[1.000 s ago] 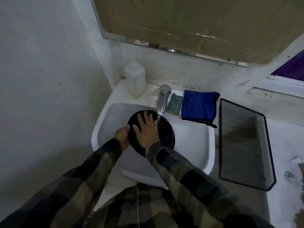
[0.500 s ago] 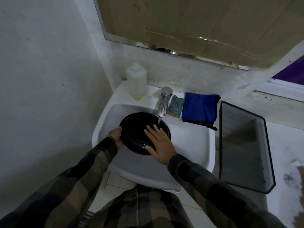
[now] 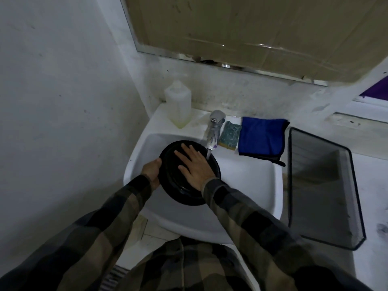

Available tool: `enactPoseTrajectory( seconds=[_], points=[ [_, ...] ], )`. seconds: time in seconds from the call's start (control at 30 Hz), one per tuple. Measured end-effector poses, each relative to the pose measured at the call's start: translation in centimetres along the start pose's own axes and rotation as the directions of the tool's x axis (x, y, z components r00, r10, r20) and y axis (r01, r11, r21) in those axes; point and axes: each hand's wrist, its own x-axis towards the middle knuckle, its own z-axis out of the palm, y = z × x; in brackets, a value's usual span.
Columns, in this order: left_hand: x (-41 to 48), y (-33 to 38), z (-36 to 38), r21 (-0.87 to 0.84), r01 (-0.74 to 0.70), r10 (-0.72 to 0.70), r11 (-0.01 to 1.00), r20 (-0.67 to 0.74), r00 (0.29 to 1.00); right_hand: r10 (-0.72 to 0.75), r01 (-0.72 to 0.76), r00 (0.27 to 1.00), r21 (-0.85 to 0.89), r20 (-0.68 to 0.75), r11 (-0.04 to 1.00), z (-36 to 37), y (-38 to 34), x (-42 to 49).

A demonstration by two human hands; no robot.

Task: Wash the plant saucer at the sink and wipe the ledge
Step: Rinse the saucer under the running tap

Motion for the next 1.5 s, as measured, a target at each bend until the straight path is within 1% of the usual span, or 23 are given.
enactPoseTrajectory(
  seconds=[0.07, 0.13, 0.2, 0.27, 0.37, 0.43, 0.53, 0.57, 0.63, 0.7, 0.77, 0.8, 0.83, 0.87, 0.9, 0.93, 0.97, 1.13, 1.23, 1.33, 1.43, 1.47, 1.5],
  points=[
    [-0.1, 0.3, 0.4, 0.045, -0.027, 0.026, 0.999, 0.012, 1.0, 0.047, -0.048, 0.998, -0.001, -0.048, 0.999, 0.1, 0.6, -0.1],
    [-0.2, 0.4, 0.8, 0.094, -0.039, 0.037, 0.995, 0.016, 0.999, 0.146, -0.143, 0.983, 0.035, -0.109, 0.989, 0.0, 0.9, -0.3],
    [-0.1, 0.5, 1.1, 0.134, -0.05, 0.048, 0.99, 0.018, 0.999, 0.263, -0.249, 0.951, 0.102, -0.163, 0.963, 0.2, 1.5, -0.6],
    [0.0, 0.7, 1.2, 0.159, -0.061, 0.059, 0.985, 0.018, 0.998, 0.426, -0.38, 0.883, 0.235, -0.197, 0.895, 0.4, 2.4, -1.3],
    [0.1, 0.7, 1.4, 0.155, -0.067, 0.064, 0.986, 0.022, 0.998, 0.63, -0.518, 0.765, 0.452, -0.135, 0.726, 0.6, 3.3, -2.5],
    [0.0, 0.5, 1.8, 0.138, -0.058, 0.057, 0.989, 0.011, 0.998, 0.694, -0.571, 0.712, 0.486, -0.107, 0.661, 0.9, 3.0, -3.6],
    [-0.1, -0.3, 2.5, 0.104, -0.022, 0.022, 0.994, -0.004, 1.0, 0.738, -0.628, 0.663, 0.44, -0.128, 0.642, 1.0, 2.1, -5.4],
    [-0.2, -0.5, 2.7, 0.094, -0.011, 0.012, 0.996, -0.006, 1.0, 0.736, -0.631, 0.663, 0.428, -0.136, 0.647, 1.0, 1.8, -6.1],
    [-0.1, -0.9, 3.0, 0.053, 0.0, 0.001, 0.999, -0.025, 1.0, 0.694, -0.607, 0.7, 0.37, -0.169, 0.703, 1.1, 0.6, -7.3],
    [-0.2, -1.0, 3.3, 0.004, 0.016, -0.016, 1.0, -0.057, 0.998, 0.598, -0.563, 0.77, 0.202, -0.224, 0.801, 1.5, -0.6, -8.2],
    [-0.2, -1.1, 3.5, -0.032, 0.023, -0.026, 0.999, -0.081, 0.996, 0.495, -0.511, 0.826, 0.013, -0.269, 0.859, 1.5, -1.1, -8.7],
    [-0.2, -1.1, 3.5, -0.04, 0.022, -0.025, 0.999, -0.08, 0.996, 0.43, -0.459, 0.86, -0.046, -0.275, 0.887, 1.3, -1.0, -8.5],
    [-0.3, -1.1, 3.4, -0.031, 0.023, -0.026, 0.999, -0.071, 0.997, 0.325, -0.36, 0.91, -0.101, -0.256, 0.928, 1.0, -0.7, -8.3],
    [-0.4, -1.1, 3.5, -0.016, 0.026, -0.027, 1.0, -0.059, 0.998, 0.183, -0.215, 0.961, -0.147, -0.206, 0.965, 0.7, -0.5, -7.9],
    [-0.5, -1.2, 3.5, 0.002, 0.028, -0.028, 1.0, -0.057, 0.998, 0.042, -0.065, 0.99, -0.171, -0.135, 0.983, 0.6, -0.4, -7.3],
    [-0.3, -1.4, 3.4, 0.009, 0.03, -0.03, 0.999, -0.063, 0.998, -0.053, 0.043, 0.997, -0.157, -0.056, 0.987, 0.4, -0.5, -6.7],
    [-0.4, -1.4, 3.4, 0.013, 0.034, -0.033, 0.999, -0.073, 0.997, -0.099, 0.099, 0.995, -0.127, 0.002, 0.987, 0.1, -0.6, -6.0],
    [-0.4, -0.5, 2.2, -0.017, 0.018, -0.019, 1.0, -0.063, 0.998, -0.183, 0.201, 0.974, -0.132, 0.131, 0.971, -1.2, -0.8, -2.9],
    [-0.4, 0.1, 1.2, -0.008, 0.005, -0.005, 1.0, -0.046, 0.999, -0.188, 0.209, 0.972, -0.155, 0.14, 0.966, -1.2, -1.1, -1.5],
    [-0.5, 0.3, 1.0, 0.037, -0.009, 0.01, 0.999, -0.027, 1.0, -0.137, 0.149, 0.987, -0.16, 0.084, 0.976, -1.0, -1.3, -0.6],
    [-0.6, 0.4, 1.5, 0.146, -0.029, 0.031, 0.989, -0.01, 0.999, 0.035, -0.036, 0.999, -0.1, -0.018, 0.994, -0.8, -0.5, -0.4],
    [-0.6, 0.5, 1.7, 0.185, -0.039, 0.041, 0.982, -0.007, 0.999, 0.128, -0.134, 0.989, -0.069, -0.076, 0.989, -0.8, 0.0, -0.6],
    [-0.6, 0.7, 1.9, 0.218, -0.047, 0.049, 0.975, -0.006, 0.999, 0.251, -0.256, 0.96, -0.025, -0.127, 0.966, -0.8, 0.6, -0.8]
  ],
)
